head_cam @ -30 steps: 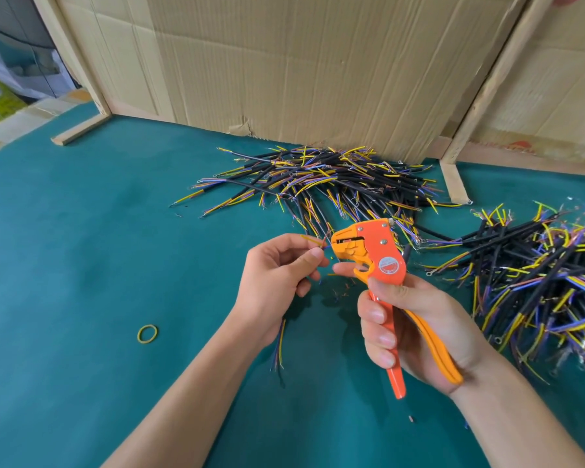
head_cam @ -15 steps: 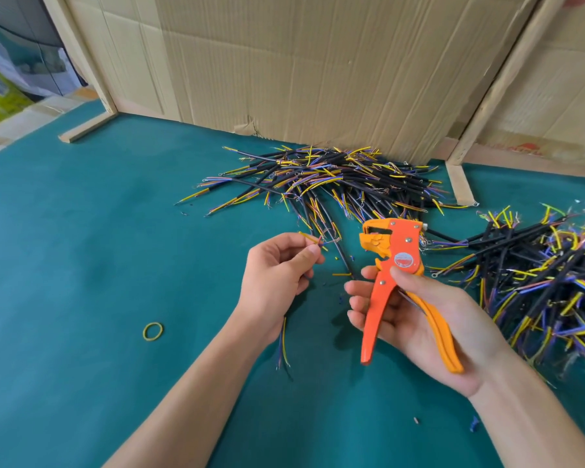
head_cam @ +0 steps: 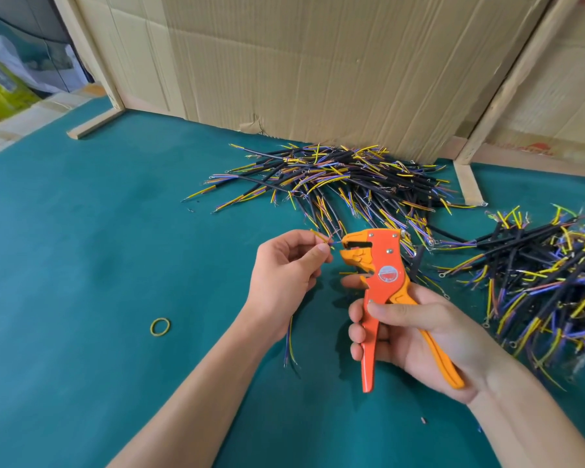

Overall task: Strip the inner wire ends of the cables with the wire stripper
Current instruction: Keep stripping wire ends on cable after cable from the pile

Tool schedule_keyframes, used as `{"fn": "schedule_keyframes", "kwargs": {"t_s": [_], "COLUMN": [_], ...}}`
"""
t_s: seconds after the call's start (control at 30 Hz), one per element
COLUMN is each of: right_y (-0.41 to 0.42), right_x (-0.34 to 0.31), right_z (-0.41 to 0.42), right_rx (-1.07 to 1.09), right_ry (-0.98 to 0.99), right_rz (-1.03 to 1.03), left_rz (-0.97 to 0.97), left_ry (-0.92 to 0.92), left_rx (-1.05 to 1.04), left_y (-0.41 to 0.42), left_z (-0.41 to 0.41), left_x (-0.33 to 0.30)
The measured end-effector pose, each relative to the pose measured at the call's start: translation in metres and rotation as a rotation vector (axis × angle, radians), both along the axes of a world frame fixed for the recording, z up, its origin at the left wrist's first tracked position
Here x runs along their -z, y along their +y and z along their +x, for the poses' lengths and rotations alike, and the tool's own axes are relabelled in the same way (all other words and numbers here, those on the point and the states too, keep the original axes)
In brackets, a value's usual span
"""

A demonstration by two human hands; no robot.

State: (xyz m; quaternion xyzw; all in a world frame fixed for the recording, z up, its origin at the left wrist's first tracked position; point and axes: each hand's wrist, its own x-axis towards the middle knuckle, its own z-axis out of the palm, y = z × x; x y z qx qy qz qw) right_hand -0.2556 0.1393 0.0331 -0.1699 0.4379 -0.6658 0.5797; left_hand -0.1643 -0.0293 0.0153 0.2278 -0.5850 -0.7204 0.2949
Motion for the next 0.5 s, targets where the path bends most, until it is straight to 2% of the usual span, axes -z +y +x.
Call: {"fn": "schedule_keyframes", "kwargs": {"t_s": [0.5], "right_y": [-0.0019], "right_x": [-0.0008], "right_z": [0.0023], "right_rx": [0.038], "right_ry": [0.031], "right_rz": [0.005], "left_rz": [-0.063], "left_ry": [-0.058], "left_rx": [-0.002], "left_y": [0.0006], "left_z": [-0.0013], "left_x": [0.0037]}}
